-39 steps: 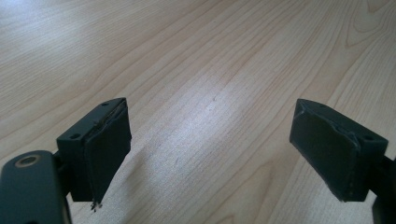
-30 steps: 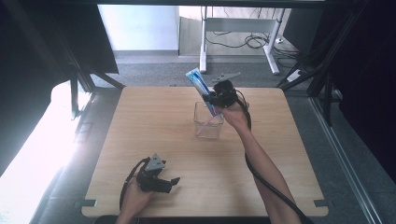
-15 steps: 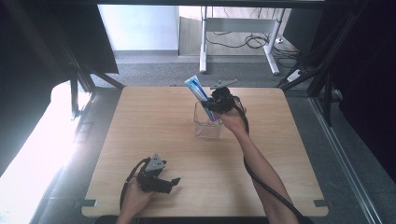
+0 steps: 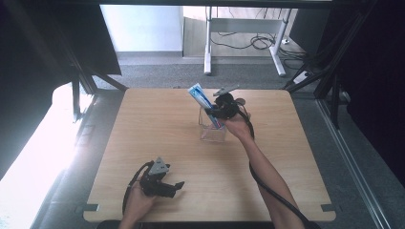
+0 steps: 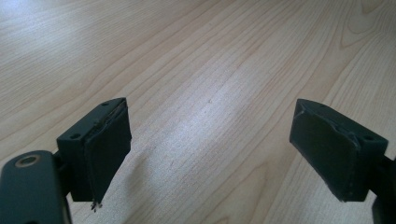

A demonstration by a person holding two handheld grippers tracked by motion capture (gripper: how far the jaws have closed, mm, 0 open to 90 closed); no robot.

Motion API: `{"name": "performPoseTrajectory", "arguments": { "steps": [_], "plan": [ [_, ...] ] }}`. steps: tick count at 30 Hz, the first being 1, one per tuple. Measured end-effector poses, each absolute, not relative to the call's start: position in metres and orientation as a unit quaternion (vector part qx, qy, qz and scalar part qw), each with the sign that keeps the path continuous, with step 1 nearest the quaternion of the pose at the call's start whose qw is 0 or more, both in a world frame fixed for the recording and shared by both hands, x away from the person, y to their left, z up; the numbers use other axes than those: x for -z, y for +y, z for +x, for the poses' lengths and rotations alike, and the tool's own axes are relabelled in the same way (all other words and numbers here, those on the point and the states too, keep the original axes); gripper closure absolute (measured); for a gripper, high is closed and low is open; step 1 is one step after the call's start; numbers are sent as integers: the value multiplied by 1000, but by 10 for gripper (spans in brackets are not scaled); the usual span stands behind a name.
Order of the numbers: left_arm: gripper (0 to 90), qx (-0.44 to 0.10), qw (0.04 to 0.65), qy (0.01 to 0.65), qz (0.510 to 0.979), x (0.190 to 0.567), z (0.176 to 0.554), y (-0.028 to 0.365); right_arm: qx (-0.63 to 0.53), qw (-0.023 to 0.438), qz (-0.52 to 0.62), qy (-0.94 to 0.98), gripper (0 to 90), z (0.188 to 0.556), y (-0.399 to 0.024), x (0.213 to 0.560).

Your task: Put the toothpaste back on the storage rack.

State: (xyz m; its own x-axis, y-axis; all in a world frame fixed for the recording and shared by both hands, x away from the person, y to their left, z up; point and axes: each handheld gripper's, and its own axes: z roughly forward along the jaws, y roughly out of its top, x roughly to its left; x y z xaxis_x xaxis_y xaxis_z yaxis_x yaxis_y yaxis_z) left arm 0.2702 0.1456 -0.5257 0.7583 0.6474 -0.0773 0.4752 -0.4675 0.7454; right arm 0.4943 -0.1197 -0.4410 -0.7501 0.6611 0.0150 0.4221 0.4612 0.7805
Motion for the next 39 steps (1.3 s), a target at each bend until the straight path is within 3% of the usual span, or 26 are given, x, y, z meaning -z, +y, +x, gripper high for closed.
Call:
{"name": "performPoseTrajectory", "arguments": {
  "steps": [39],
  "plan": [
    [130,-110,393,329,852,527,270,144,-377,101,323,862,627,492,-134,454]
  ]
}}
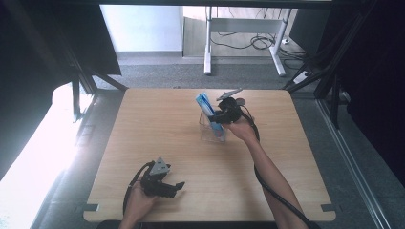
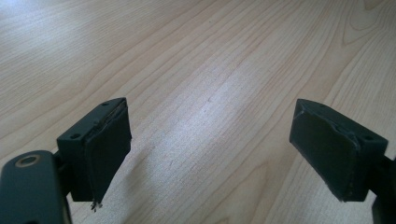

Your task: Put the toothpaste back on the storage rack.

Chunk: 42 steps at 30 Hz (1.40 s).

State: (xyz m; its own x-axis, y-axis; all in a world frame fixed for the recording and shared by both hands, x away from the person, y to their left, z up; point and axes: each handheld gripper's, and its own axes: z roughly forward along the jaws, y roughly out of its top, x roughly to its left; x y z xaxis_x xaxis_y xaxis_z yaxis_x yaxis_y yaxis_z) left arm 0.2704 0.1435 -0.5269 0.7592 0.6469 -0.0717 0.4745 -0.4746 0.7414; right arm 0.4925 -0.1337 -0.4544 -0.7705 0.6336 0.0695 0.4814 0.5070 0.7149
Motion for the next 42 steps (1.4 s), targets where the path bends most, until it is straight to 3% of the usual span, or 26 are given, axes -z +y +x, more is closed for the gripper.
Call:
{"name": "performPoseTrajectory", "arguments": {
  "steps": [11,28,42],
  "plan": [
    [131,-110,391,329,853,527,270,143,-380,124,318,860,488,487,-141,445],
    [130,-108,391,330,852,529,270,142,-400,110,309,856,154,475,-145,437],
    [130,-107,390,330,853,529,271,142,-390,105,302,864,0,463,-148,433]
  ]
}}
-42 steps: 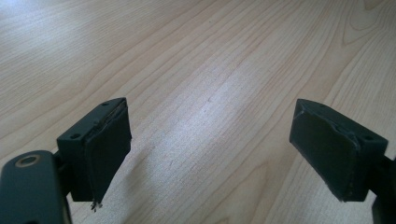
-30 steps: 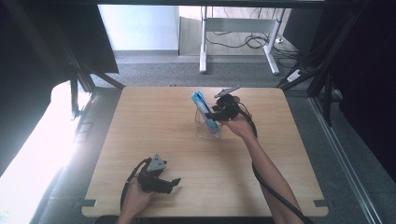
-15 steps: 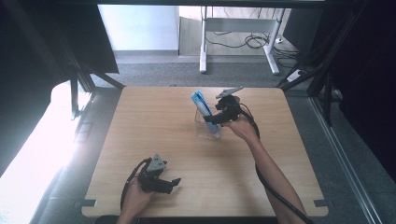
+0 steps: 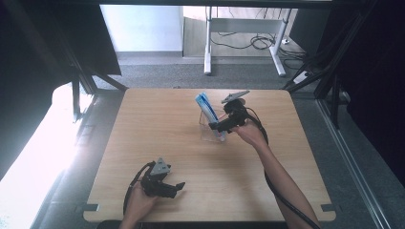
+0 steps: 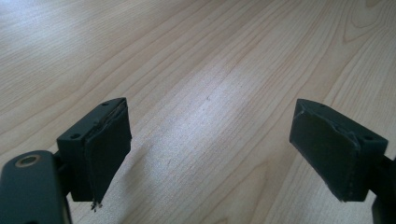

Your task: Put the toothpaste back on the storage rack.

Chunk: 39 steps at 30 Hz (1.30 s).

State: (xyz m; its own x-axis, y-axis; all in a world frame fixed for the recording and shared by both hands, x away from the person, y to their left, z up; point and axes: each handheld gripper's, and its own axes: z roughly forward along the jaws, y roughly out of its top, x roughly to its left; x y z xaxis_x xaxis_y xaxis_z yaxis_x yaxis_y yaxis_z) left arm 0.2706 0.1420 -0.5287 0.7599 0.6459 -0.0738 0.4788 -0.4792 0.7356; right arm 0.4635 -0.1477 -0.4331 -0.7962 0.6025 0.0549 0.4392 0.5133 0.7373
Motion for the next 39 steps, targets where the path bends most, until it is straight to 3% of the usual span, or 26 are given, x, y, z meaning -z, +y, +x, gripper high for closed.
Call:
{"name": "performPoseTrajectory", "arguments": {
  "steps": [39],
  "plan": [
    [129,-104,396,330,851,528,270,142,-390,112,297,864,0,402,-184,441]
  ]
}}
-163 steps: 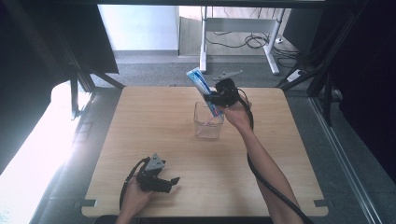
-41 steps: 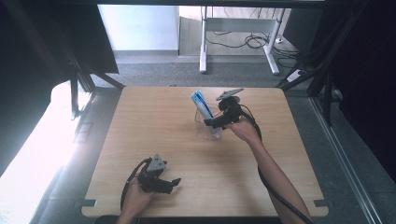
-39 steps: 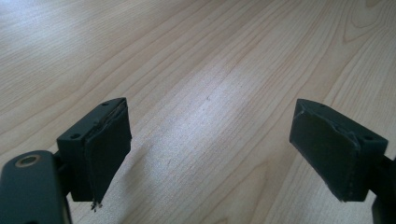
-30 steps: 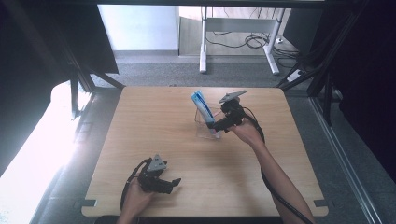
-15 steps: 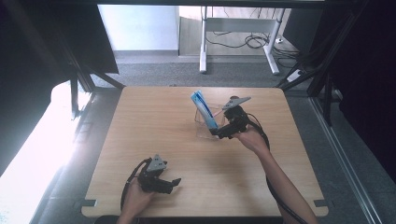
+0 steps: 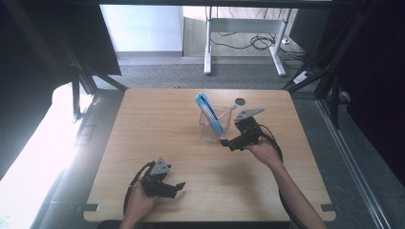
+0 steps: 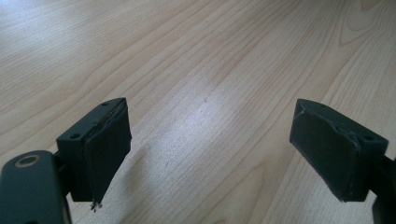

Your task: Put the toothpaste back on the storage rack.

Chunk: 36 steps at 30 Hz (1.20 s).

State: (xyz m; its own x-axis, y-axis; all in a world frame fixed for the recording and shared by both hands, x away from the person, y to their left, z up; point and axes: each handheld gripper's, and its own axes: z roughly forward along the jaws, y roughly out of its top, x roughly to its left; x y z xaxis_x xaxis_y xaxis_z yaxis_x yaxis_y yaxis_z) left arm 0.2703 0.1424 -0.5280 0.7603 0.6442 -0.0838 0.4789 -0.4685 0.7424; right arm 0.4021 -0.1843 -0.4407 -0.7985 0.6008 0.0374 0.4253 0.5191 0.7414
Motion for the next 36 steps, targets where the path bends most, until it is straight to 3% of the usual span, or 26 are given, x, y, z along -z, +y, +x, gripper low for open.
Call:
{"name": "performPoseTrajectory", "arguments": {
  "steps": [36],
  "plan": [
    [130,-105,394,330,851,529,270,141,-378,130,330,855,5,328,-244,478]
  ]
}}
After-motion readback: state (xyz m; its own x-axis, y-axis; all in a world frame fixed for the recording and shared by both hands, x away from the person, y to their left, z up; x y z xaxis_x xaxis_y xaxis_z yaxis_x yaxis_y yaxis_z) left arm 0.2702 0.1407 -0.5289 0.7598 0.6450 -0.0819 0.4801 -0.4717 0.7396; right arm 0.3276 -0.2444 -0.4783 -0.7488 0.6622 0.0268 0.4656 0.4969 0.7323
